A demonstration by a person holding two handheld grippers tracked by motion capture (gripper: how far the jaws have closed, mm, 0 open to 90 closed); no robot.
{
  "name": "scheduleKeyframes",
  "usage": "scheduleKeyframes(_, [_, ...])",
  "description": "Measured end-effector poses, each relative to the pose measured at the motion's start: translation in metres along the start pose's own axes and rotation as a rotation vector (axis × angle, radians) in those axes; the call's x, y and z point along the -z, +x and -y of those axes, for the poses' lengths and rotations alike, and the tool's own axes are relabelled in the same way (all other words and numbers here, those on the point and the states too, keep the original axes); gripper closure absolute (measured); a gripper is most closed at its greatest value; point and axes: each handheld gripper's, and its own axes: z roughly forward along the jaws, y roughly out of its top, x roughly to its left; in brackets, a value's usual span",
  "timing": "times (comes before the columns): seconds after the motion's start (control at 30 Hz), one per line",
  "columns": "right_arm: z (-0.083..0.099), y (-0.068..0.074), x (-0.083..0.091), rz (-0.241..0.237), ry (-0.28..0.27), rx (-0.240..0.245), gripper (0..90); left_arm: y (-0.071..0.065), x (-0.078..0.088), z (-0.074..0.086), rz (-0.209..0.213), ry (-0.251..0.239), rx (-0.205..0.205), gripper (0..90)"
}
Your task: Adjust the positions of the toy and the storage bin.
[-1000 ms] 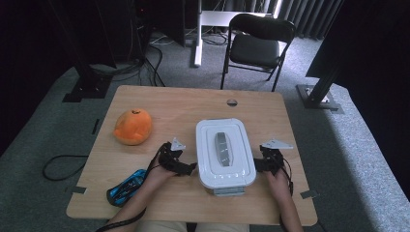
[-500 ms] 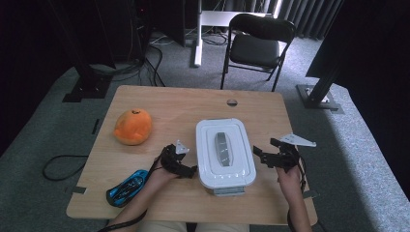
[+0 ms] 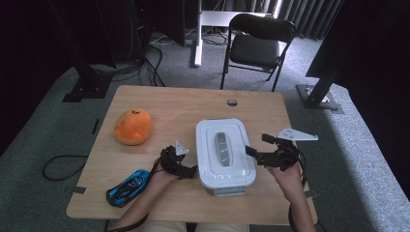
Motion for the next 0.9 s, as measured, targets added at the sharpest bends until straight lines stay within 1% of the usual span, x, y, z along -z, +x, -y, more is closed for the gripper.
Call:
scheduleKeyframes(0.1, [-0.004, 0.009, -0.005, -0.024, 0.014, 0.023, 11.9, 0.0, 0.0, 0.0, -0.001, -0.001, 0.001, 1.7])
scheduleKeyframes(0.17, [-0.006, 0.014, -0.008, -0.043, 0.016, 0.029, 11.9, 0.0, 0.0, 0.0, 0.001, 0.0, -0.002, 1.7])
scheduleKeyframes(0.23, [-0.008, 0.018, -0.012, -0.057, 0.031, 0.037, 11.9, 0.0, 0.0, 0.0, 0.002, 0.0, -0.004, 1.7])
scheduleKeyframes(0.3, [-0.009, 0.022, -0.018, -0.091, 0.054, 0.039, 12.0, -0.001, 0.0, 0.0, 0.0, 0.0, -0.003, 1.7])
scheduleKeyframes(0.37, [-0.008, 0.028, -0.024, -0.097, 0.077, 0.061, 12.0, -0.001, 0.0, 0.0, -0.002, 0.001, -0.003, 1.7])
scheduleKeyframes(0.43, [-0.008, 0.032, -0.03, -0.116, 0.102, 0.067, 13.0, -0.001, 0.001, 0.001, -0.002, -0.002, -0.002, 1.7])
scheduleKeyframes(0.53, [-0.006, 0.04, -0.037, -0.13, 0.132, 0.074, 13.9, -0.002, 0.001, 0.001, 0.001, -0.001, -0.004, 1.7])
scheduleKeyframes(0.57, [-0.005, 0.043, -0.038, -0.129, 0.139, 0.077, 14.9, -0.002, 0.001, 0.001, 0.0, -0.002, -0.004, 1.7])
scheduleKeyframes(0.6, [-0.004, 0.045, -0.039, -0.139, 0.149, 0.078, 16.6, -0.002, 0.001, 0.001, 0.001, -0.001, -0.004, 1.7])
scheduleKeyframes(0.63, [-0.003, 0.048, -0.039, -0.134, 0.151, 0.084, 19.4, -0.002, 0.001, 0.001, 0.0, -0.002, -0.004, 1.7])
scheduleKeyframes(0.67, [-0.003, 0.05, -0.039, -0.116, 0.145, 0.089, 21.9, -0.002, 0.001, 0.001, 0.0, -0.002, -0.004, 1.7])
scheduleKeyframes(0.77, [-0.003, 0.055, -0.041, -0.113, 0.178, 0.1, 23.3, -0.002, 0.001, 0.002, 0.001, -0.001, -0.006, 1.7])
scheduleKeyframes(0.87, [-0.003, 0.06, -0.044, -0.106, 0.191, 0.111, 24.7, -0.002, 0.002, 0.002, 0.002, -0.002, -0.005, 1.7])
scheduleKeyframes(0.9, [-0.003, 0.062, -0.044, -0.1, 0.193, 0.118, 26.5, -0.002, 0.002, 0.002, 0.002, 0.0, -0.005, 1.7])
